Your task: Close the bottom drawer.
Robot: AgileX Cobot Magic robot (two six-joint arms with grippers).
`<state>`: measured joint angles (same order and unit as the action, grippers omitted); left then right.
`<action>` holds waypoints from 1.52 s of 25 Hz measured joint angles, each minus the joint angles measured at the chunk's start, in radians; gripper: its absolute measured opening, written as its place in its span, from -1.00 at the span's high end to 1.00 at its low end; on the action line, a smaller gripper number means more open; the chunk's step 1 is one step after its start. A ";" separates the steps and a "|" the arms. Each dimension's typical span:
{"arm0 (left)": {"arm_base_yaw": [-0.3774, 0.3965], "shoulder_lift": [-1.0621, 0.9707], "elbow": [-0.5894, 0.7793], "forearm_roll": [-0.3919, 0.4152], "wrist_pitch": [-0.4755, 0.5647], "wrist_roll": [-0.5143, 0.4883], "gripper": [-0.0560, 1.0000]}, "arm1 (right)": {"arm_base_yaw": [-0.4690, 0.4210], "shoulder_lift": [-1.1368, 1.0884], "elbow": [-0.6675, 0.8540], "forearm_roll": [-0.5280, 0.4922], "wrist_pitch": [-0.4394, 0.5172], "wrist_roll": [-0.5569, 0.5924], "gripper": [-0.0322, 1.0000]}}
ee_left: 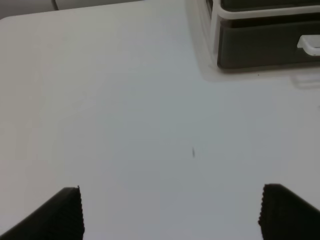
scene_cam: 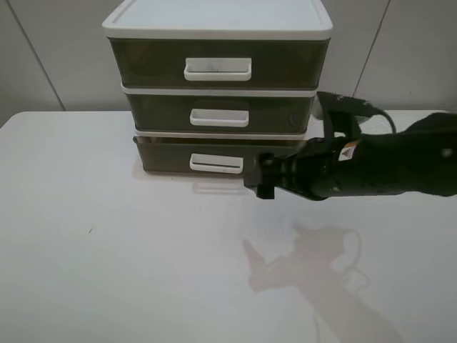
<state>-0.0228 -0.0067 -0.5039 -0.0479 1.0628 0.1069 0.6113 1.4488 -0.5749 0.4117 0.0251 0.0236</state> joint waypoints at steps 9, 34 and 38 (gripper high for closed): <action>0.000 0.000 0.000 0.000 0.000 0.000 -0.47 | -0.345 -0.599 0.005 -0.125 0.528 0.003 -0.65; 0.000 0.000 0.000 0.000 0.000 0.000 -0.47 | -0.615 -1.386 0.055 -0.423 1.035 0.030 -0.65; 0.000 0.000 0.000 0.000 0.000 0.000 -0.47 | -0.615 -1.444 0.055 -0.425 1.035 0.030 -0.65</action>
<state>-0.0228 -0.0067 -0.5039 -0.0479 1.0628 0.1069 -0.0038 0.0046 -0.5194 -0.0131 1.0601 0.0532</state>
